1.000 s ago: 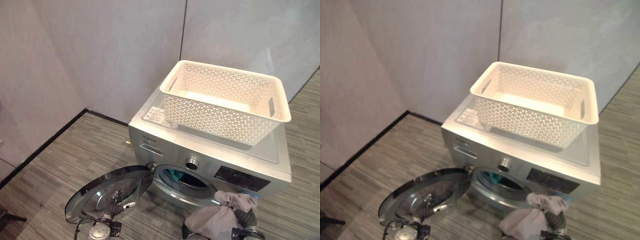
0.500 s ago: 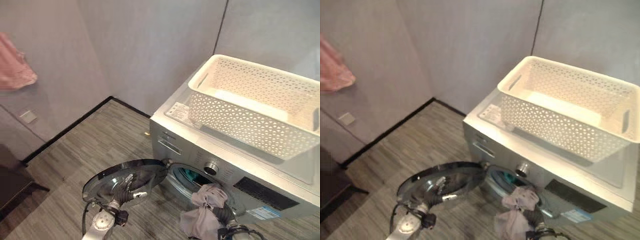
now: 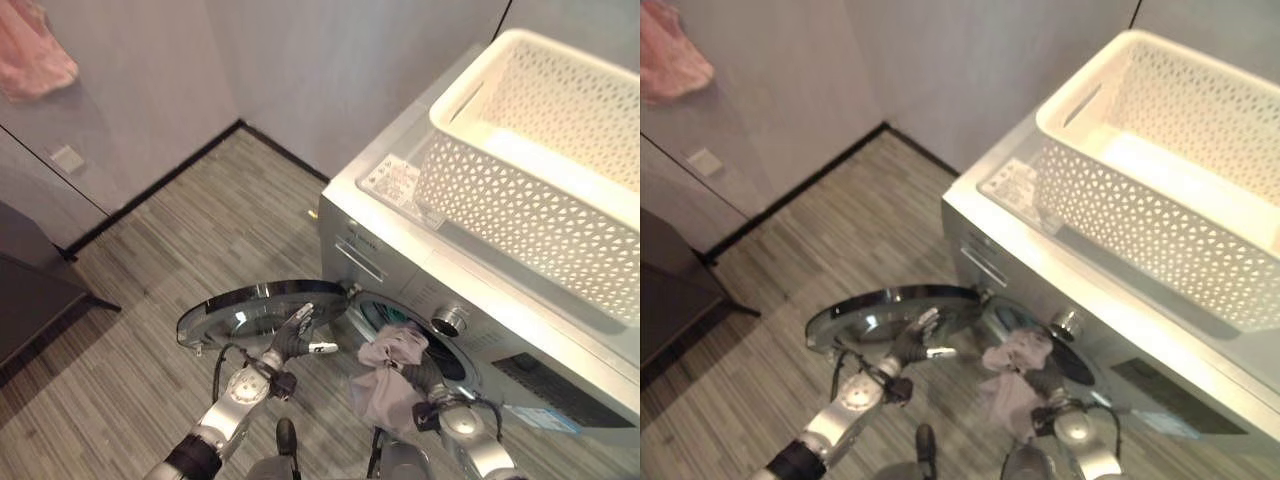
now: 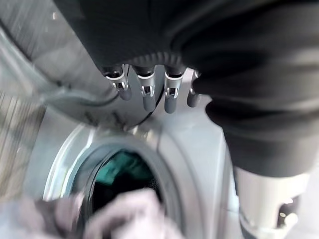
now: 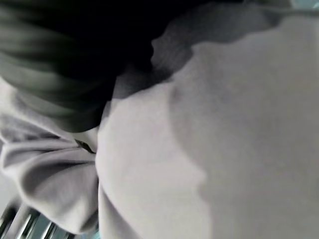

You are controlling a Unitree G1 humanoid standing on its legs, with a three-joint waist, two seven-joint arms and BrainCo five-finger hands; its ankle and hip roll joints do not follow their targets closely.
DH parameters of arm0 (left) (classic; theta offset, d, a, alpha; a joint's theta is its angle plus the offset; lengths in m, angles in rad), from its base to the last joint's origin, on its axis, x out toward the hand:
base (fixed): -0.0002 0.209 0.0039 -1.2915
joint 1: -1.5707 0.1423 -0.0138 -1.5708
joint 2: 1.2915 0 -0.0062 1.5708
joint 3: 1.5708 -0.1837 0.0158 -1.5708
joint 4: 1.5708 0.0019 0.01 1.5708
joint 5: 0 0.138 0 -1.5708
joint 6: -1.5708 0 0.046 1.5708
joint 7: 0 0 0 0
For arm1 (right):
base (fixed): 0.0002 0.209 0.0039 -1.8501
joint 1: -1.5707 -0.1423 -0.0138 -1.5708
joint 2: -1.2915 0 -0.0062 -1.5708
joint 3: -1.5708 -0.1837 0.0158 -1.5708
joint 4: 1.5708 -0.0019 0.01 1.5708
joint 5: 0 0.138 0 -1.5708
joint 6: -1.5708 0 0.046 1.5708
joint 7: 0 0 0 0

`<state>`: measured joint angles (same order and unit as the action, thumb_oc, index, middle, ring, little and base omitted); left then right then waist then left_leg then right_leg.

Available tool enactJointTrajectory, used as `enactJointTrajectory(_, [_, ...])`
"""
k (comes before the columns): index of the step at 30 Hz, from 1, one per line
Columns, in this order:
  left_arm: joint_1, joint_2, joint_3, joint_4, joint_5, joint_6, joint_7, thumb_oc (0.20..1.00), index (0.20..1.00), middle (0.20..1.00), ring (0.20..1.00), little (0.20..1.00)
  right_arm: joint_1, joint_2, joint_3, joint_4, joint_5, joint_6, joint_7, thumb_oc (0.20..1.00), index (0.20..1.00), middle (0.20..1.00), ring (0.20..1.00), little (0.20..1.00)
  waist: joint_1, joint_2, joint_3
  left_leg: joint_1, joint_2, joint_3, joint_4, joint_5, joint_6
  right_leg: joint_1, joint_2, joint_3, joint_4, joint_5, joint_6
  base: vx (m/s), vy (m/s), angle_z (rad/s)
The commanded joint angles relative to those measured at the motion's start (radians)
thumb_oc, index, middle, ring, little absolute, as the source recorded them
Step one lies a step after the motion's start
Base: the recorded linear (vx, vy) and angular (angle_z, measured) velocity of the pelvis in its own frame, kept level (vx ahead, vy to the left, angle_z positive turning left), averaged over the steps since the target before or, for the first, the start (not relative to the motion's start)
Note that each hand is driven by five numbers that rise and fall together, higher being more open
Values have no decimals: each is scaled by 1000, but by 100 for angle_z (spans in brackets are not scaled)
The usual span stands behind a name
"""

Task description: Grab the laundry basket,head to the washer,open it,put in the laundry and shut it.

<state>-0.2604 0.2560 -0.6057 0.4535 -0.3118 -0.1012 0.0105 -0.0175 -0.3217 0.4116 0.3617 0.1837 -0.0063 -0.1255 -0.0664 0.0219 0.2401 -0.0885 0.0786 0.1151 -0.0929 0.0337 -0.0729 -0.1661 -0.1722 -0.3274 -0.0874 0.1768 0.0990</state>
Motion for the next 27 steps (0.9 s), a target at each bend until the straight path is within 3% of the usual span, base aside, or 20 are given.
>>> enactJointTrajectory(1, [-77, -41, -43, 24, 1, -28, 26, 1000, 1000, 1000, 1000, 1000, -60, -2, -12, -38, 34, -67, -25, 200, 200, 200, 200, 200, 6, -7, 26, -32, 42, 82, 6, 15, 1, -2, -10, 91, 0, -95, 59, -102, -66, -13])
enactJointTrajectory(11, [-150, -86, -84, 92, -27, -28, 65, 1000, 1000, 1000, 1000, 1000, -270, 31, -55, 62, -1, -61, -160, 200, 200, 200, 200, 200, 20, 1, 96, -115, 43, 114, 6, 44, 0, -101, -23, 92, 0, -55, 62, -61, -34, -8])
enactJointTrajectory(22, [65, 120, -29, -166, 15, -51, -20, 1000, 1000, 1000, 1000, 1000, -352, 7, -198, 90, 8, -110, -236, 200, 200, 200, 200, 200, 73, 45, 127, -173, 21, 118, 43, 30, 6, -136, -64, 71, 0, -32, 71, 1, 3, 1])
enactJointTrajectory(27, [41, 75, -35, -64, 88, -55, 16, 1000, 1000, 1000, 1000, 1000, -369, 47, -210, 50, 57, -141, -259, 200, 200, 200, 200, 200, 81, 38, 136, -189, 15, 123, 55, 25, 10, -148, -70, 67, 0, -26, 74, -1, 12, 3])
